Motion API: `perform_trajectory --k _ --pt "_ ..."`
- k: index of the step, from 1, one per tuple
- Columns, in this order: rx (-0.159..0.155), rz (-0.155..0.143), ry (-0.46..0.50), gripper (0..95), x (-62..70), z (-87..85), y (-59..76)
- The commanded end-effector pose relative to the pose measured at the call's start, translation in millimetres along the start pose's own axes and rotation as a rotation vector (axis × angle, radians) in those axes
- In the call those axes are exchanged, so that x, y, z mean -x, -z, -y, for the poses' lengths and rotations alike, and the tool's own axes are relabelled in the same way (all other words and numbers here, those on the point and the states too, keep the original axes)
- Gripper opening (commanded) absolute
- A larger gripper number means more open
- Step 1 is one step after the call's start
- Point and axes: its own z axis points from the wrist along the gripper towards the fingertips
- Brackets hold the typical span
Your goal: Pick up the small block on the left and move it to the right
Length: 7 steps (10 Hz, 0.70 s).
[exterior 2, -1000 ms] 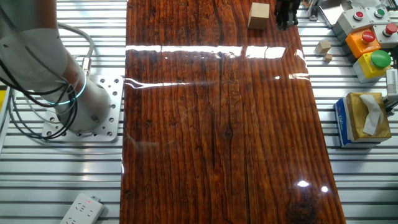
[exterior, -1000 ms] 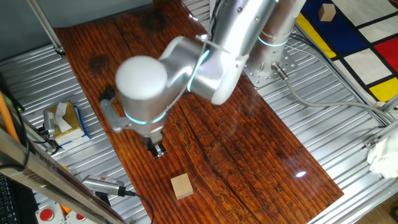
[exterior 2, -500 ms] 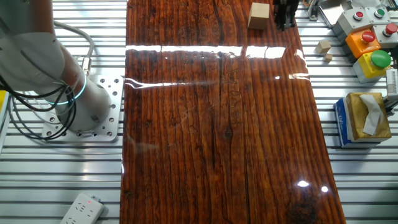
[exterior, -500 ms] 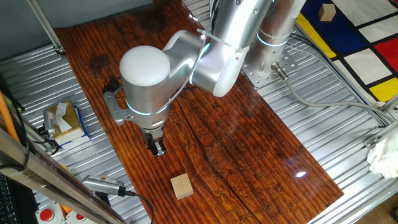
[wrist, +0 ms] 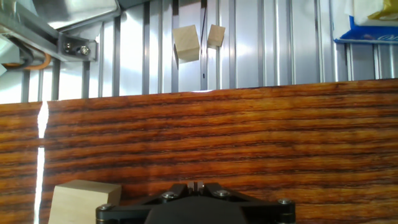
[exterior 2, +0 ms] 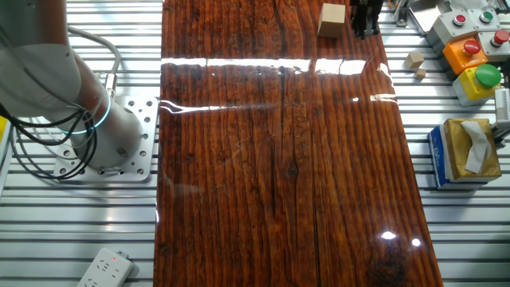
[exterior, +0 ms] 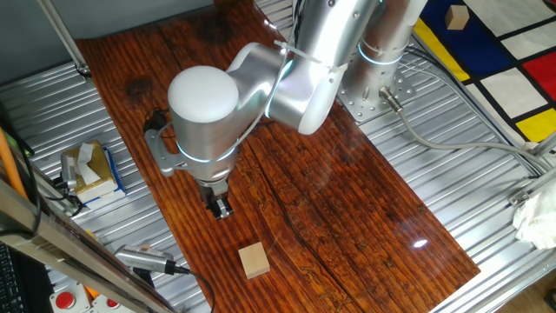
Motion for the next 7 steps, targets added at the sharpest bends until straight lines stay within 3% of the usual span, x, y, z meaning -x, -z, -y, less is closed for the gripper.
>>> perform_trajectory --k 1,7 --pt "-0.001 0.006 -0.002 0.0 0.2 0.0 -0.1" --pt "-0.003 0.003 0.015 0.0 -0.2 0.0 -0.2"
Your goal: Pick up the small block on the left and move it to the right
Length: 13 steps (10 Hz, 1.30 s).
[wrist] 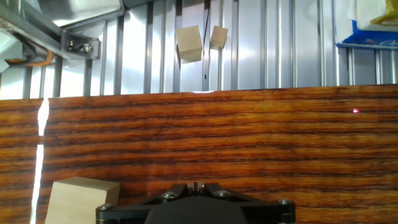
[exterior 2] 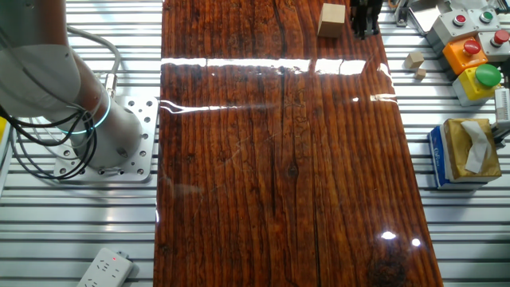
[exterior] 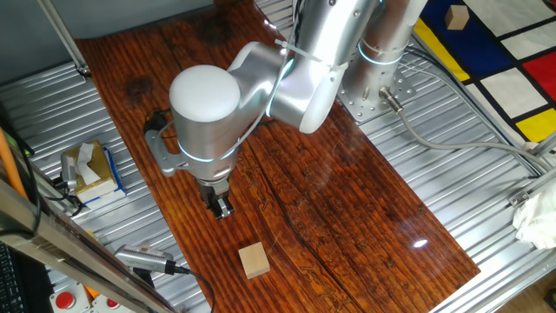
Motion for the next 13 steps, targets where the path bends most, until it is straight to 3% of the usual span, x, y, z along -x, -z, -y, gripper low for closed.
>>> perform_trajectory --k 1,13 --pt "0.0 0.001 0.0 0.0 -0.3 0.0 0.0" --pt "0.0 0.002 -0.012 0.0 -2.4 0.0 0.4"
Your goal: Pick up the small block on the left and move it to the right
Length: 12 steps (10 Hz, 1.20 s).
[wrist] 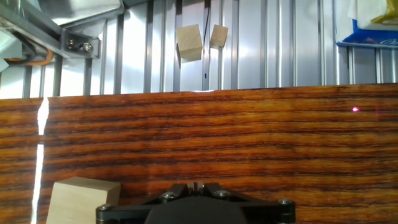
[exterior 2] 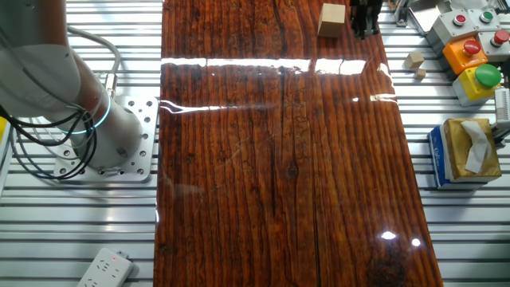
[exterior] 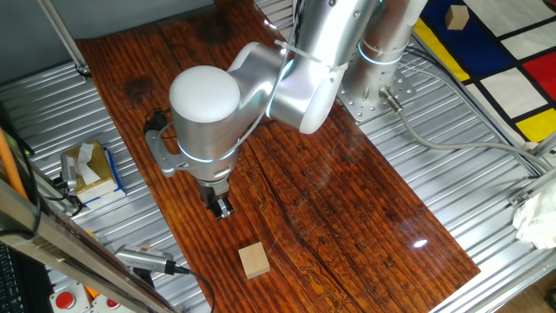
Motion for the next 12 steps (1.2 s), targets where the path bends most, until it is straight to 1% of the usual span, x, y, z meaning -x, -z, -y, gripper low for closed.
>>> perform_trajectory --k 1,4,12 --pt "-0.001 -0.001 0.01 0.0 -0.9 0.0 0.8" --pt "-0.001 0.001 0.018 0.0 -0.9 0.0 1.0" --pt "0.0 -0.005 0.056 0.0 -1.2 -0.1 1.1"
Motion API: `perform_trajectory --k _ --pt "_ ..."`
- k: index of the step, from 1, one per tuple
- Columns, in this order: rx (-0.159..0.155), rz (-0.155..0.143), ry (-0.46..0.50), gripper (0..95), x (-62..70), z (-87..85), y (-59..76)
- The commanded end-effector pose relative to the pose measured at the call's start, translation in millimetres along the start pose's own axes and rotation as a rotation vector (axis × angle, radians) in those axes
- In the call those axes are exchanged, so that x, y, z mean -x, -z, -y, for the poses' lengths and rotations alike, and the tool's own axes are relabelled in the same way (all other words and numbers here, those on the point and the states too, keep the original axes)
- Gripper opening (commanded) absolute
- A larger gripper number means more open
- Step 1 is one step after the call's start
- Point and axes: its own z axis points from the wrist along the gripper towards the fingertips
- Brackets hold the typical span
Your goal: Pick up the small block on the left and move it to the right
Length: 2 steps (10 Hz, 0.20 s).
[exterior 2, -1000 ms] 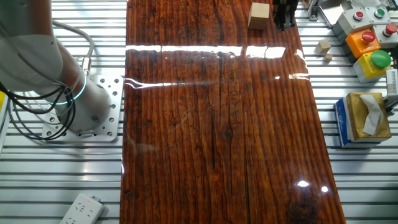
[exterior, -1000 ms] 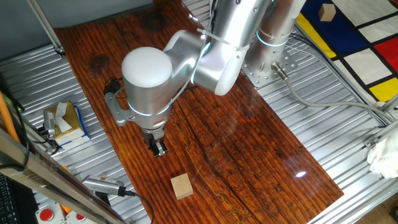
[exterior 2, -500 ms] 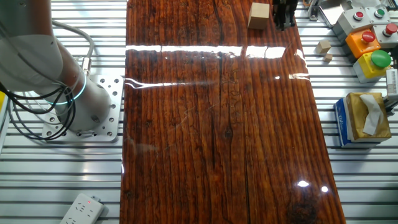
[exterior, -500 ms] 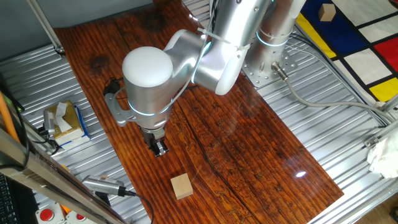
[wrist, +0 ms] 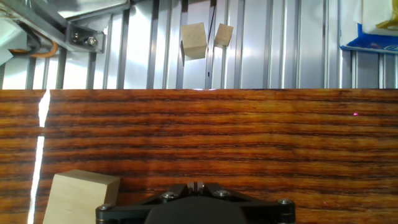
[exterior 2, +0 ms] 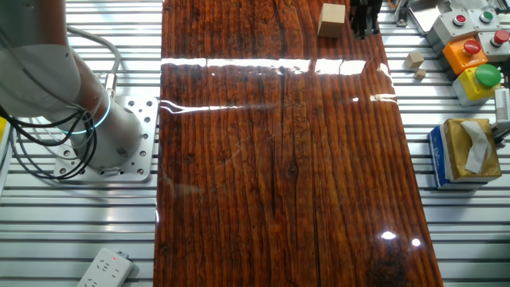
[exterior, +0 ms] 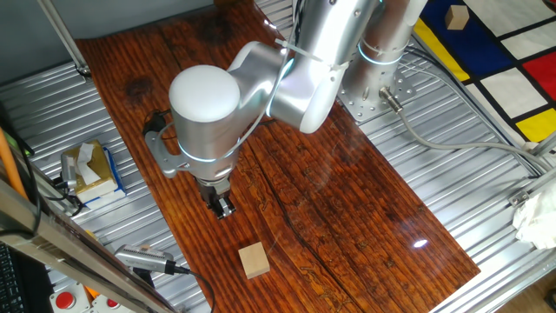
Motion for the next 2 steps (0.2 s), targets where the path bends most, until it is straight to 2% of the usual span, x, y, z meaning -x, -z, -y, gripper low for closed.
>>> perform_trajectory --k 1,2 --pt "0.002 0.0 0.002 0.0 0.0 -0.2 0.0" --pt "0.002 -0.001 0.004 0.0 0.0 -0.2 0.0"
